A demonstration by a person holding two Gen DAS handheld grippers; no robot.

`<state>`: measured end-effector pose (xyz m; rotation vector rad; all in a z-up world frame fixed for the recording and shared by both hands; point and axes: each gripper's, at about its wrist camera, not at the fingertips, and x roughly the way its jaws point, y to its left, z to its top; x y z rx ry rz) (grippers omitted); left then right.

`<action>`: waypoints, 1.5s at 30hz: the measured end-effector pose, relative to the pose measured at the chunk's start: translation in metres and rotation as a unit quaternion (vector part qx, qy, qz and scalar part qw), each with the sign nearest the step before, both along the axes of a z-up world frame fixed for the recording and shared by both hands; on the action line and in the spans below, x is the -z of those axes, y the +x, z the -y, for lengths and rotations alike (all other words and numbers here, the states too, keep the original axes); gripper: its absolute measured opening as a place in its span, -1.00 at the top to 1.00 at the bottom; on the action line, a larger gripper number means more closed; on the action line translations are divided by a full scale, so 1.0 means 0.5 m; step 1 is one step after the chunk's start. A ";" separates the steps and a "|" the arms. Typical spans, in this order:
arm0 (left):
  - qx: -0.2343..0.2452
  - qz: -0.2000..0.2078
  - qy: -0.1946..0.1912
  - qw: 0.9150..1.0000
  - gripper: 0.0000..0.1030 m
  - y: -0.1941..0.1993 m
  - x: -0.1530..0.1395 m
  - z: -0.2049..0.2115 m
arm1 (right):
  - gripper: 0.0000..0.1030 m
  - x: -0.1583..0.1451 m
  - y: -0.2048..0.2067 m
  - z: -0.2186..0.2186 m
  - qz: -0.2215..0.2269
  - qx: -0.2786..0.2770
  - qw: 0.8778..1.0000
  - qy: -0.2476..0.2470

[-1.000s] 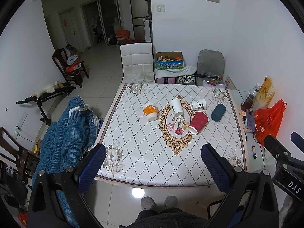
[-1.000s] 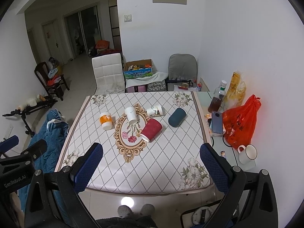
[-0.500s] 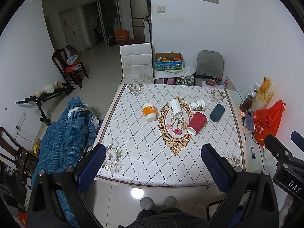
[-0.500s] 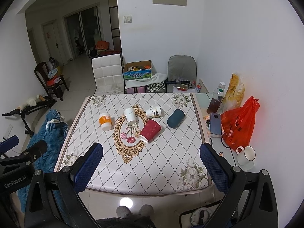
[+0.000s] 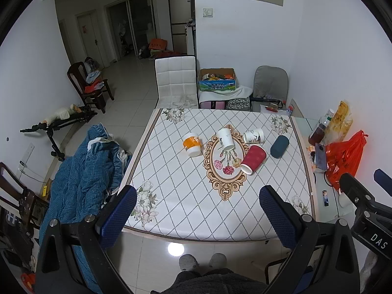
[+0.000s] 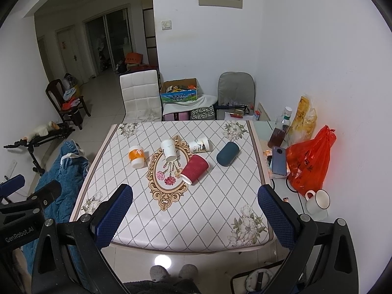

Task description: Flip cup upside down

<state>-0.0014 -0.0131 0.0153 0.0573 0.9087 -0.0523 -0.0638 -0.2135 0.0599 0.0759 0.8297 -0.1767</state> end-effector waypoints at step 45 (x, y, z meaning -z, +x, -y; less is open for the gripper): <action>-0.063 -0.211 0.067 0.973 -1.00 0.525 0.447 -0.111 | -1.00 0.657 0.401 -0.051 -0.305 0.011 0.952 0.029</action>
